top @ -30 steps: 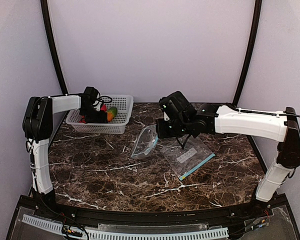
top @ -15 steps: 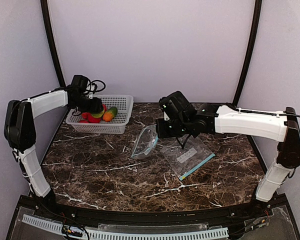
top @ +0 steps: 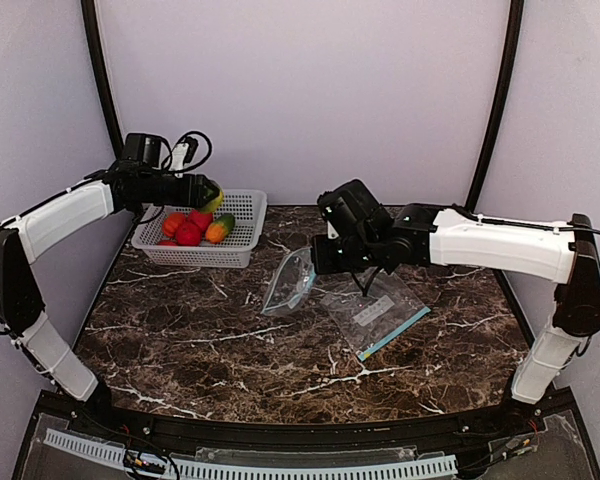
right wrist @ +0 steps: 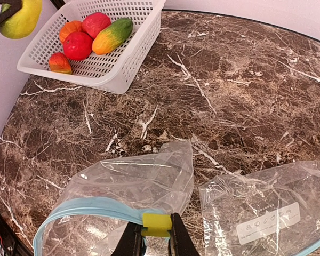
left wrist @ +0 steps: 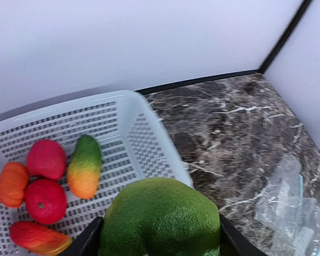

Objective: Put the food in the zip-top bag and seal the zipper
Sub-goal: Pick up the fake fruit from the bin, then place the fake fruit in the zipper food storage bag.

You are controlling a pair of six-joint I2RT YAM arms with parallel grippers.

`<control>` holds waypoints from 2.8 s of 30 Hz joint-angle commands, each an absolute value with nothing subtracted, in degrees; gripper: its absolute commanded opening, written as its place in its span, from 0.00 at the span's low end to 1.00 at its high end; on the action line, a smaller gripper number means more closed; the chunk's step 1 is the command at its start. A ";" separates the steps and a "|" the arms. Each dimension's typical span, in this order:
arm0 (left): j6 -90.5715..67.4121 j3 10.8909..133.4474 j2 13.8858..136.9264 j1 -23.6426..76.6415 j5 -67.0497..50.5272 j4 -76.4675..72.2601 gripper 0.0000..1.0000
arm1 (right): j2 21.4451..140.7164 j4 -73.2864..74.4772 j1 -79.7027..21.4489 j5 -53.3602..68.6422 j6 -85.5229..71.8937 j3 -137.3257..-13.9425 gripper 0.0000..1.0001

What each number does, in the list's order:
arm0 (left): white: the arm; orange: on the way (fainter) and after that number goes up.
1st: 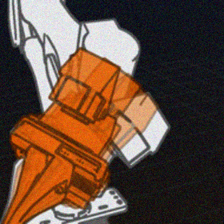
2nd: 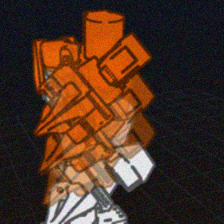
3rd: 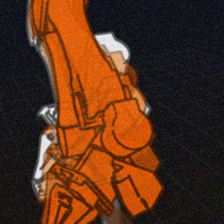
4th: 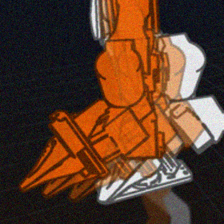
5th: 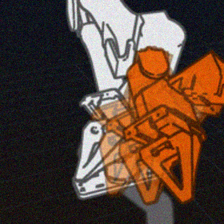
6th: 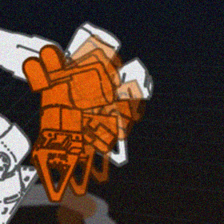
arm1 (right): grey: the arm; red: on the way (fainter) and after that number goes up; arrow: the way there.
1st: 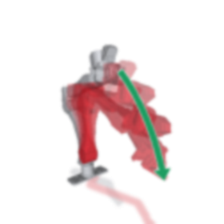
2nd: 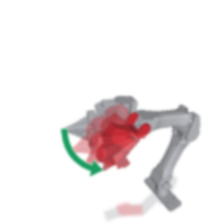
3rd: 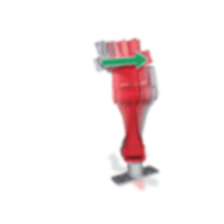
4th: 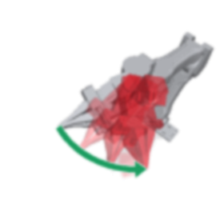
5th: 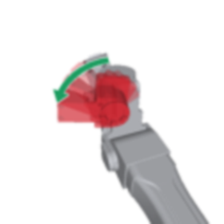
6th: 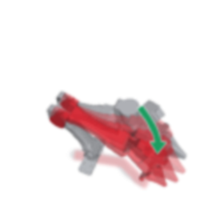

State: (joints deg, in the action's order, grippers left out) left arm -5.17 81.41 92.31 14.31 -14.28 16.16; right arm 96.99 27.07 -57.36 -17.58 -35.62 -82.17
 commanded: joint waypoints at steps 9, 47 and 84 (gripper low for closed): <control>-9.40 70.20 79.75 30.32 -44.61 -7.14 0.56 | 98.23 27.01 -57.04 -17.09 -35.09 -85.75 0.00; 5.01 69.70 89.25 44.65 -22.46 12.27 0.54 | 98.04 26.81 -53.61 -5.61 -35.47 -84.20 0.00; 7.07 68.82 89.11 46.74 -10.88 12.95 0.82 | 97.45 22.94 -50.12 11.14 -36.04 -79.15 0.00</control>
State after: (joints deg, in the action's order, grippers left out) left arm 6.46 68.31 89.56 46.52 -10.48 11.20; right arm 97.62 24.84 -50.50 9.72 -35.44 -79.83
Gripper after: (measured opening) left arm 0.812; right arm 0.120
